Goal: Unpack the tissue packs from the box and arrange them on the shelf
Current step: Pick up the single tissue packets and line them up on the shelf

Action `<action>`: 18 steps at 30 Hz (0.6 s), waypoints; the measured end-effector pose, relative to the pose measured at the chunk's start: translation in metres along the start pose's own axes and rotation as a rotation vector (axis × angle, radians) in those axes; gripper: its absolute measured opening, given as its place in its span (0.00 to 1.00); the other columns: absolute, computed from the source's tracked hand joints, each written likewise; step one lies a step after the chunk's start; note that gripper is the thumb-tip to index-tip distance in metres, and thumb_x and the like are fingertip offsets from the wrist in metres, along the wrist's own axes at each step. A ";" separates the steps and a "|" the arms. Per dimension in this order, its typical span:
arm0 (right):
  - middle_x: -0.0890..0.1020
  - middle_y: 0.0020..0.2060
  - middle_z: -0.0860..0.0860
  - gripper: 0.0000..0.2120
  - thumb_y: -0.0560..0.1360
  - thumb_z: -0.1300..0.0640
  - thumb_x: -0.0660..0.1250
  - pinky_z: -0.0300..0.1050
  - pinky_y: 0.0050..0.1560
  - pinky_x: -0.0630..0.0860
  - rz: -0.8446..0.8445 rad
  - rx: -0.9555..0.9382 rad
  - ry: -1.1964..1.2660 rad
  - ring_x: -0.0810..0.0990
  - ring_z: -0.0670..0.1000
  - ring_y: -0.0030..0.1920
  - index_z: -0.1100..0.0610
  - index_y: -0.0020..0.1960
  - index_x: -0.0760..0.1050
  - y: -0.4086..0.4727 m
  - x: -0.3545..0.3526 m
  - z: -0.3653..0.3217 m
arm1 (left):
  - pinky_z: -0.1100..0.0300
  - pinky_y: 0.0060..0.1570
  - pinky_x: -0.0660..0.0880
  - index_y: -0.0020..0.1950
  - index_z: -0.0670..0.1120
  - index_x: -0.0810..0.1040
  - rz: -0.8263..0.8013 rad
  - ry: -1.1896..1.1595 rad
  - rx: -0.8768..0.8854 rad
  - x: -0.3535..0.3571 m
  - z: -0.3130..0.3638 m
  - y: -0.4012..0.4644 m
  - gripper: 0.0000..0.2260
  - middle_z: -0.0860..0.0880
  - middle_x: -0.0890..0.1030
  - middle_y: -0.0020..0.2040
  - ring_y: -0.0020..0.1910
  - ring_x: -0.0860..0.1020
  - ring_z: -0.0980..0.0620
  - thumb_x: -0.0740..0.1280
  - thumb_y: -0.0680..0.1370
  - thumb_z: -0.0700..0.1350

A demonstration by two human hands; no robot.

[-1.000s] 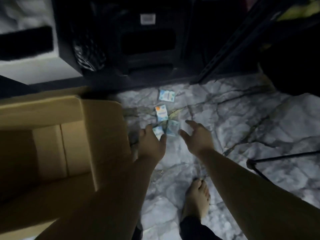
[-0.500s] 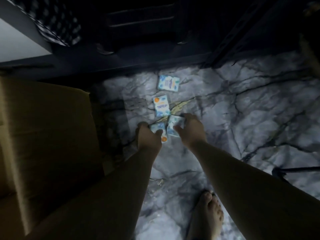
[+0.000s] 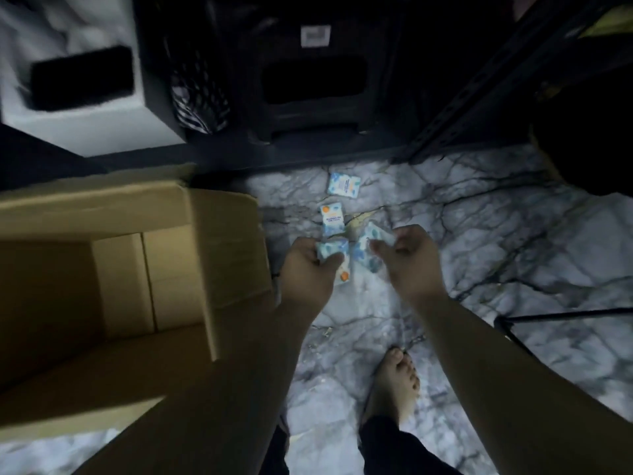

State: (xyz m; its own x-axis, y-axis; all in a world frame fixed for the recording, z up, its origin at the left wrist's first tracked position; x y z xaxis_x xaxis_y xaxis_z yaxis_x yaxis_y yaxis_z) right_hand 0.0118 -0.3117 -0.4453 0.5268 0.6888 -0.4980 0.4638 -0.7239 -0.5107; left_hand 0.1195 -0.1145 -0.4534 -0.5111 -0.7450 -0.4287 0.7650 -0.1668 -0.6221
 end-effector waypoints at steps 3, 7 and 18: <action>0.77 0.32 0.47 0.15 0.71 0.52 0.80 0.48 0.39 0.75 0.030 -0.071 0.130 0.77 0.48 0.33 0.50 0.42 0.72 -0.046 -0.038 -0.065 | 0.49 0.47 0.82 0.49 0.47 0.78 -0.043 -0.066 0.059 -0.038 0.061 -0.044 0.12 0.50 0.84 0.42 0.43 0.84 0.51 0.78 0.75 0.50; 0.81 0.35 0.51 0.11 0.75 0.56 0.78 0.47 0.40 0.78 0.015 -0.140 0.196 0.81 0.50 0.35 0.54 0.44 0.74 -0.112 -0.079 -0.164 | 0.40 0.49 0.82 0.45 0.50 0.77 -0.008 -0.184 0.082 -0.107 0.136 -0.110 0.12 0.45 0.85 0.43 0.45 0.85 0.44 0.79 0.72 0.50; 0.84 0.43 0.57 0.09 0.76 0.59 0.77 0.53 0.42 0.81 -0.192 -0.373 0.256 0.83 0.51 0.39 0.58 0.49 0.77 -0.270 -0.156 -0.408 | 0.55 0.48 0.82 0.54 0.46 0.80 0.122 -0.350 0.180 -0.314 0.310 -0.277 0.08 0.50 0.87 0.48 0.46 0.86 0.53 0.76 0.77 0.42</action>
State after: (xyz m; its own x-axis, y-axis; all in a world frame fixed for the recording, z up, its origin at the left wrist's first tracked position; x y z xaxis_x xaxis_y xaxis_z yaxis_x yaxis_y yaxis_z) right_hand 0.0948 -0.2392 0.0566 0.5436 0.8134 -0.2073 0.7683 -0.5816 -0.2672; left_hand 0.1889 -0.0346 0.0565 -0.2725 -0.9356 -0.2243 0.8839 -0.1514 -0.4425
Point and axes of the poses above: each hand's wrist, its own y-axis towards the middle knuckle, its own x-axis out of the palm, z = x × y, the point moved 8 cm from there along y, towards the middle knuckle
